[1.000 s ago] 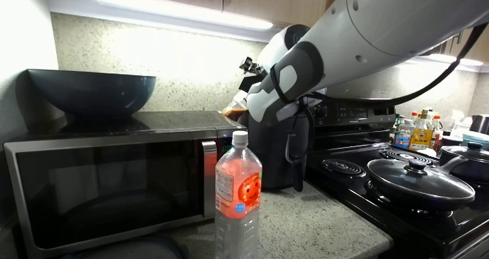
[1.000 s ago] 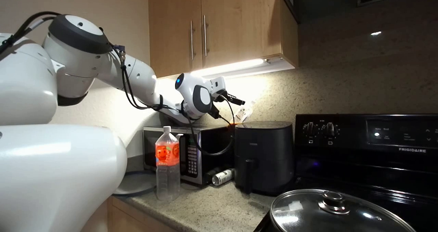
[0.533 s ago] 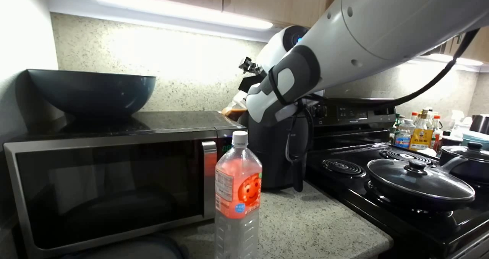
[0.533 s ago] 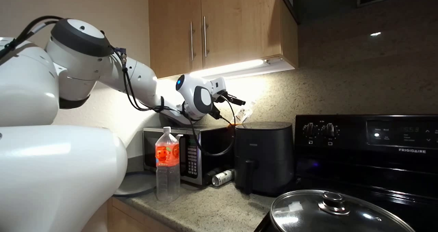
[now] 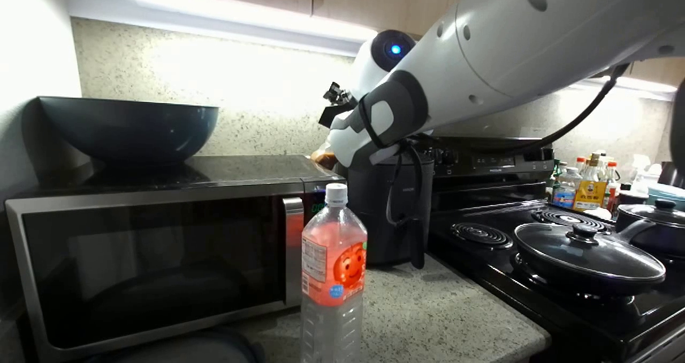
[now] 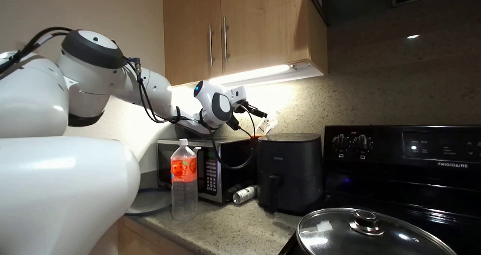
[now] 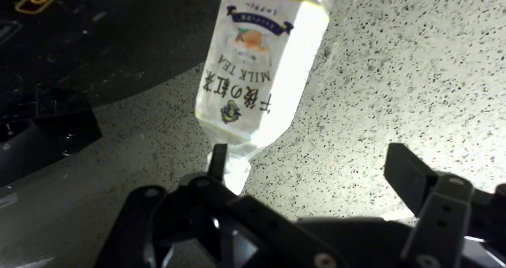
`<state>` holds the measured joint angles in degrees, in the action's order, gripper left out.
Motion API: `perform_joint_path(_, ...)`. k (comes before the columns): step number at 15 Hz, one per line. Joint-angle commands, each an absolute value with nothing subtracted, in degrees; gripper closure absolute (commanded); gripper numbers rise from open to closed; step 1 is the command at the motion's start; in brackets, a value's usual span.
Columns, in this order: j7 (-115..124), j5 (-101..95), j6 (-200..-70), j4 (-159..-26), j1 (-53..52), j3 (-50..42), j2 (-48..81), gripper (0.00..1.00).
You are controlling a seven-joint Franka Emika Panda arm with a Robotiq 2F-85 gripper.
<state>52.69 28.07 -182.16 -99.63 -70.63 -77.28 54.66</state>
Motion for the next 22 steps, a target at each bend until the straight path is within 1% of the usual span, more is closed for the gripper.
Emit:
perform_joint_path(1,56.4,29.1,-178.0,-93.1,-67.8,-78.7,58.6,0.00)
perform_joint_path(4,58.5,26.8,-176.9,-89.3,-65.3,-77.7,58.3,0.00)
perform_joint_path(6,57.5,27.5,-171.9,-87.2,-64.7,-79.2,60.0,0.00)
perform_joint_path(12,60.4,16.0,-158.7,-85.3,-62.0,-76.0,56.9,0.00)
perform_joint_path(16,62.0,11.8,-155.7,-84.3,-60.6,-73.6,55.6,0.00)
perform_joint_path(17,62.7,11.0,-156.0,-84.0,-60.4,-73.5,55.7,0.25)
perform_joint_path(18,63.0,10.1,-156.4,-84.1,-60.1,-73.5,55.7,0.26)
perform_joint_path(20,63.4,8.7,-157.4,-84.5,-59.7,-73.6,55.4,0.38)
perform_joint_path(22,63.7,7.6,-158.1,-85.2,-59.8,-73.6,55.0,0.41)
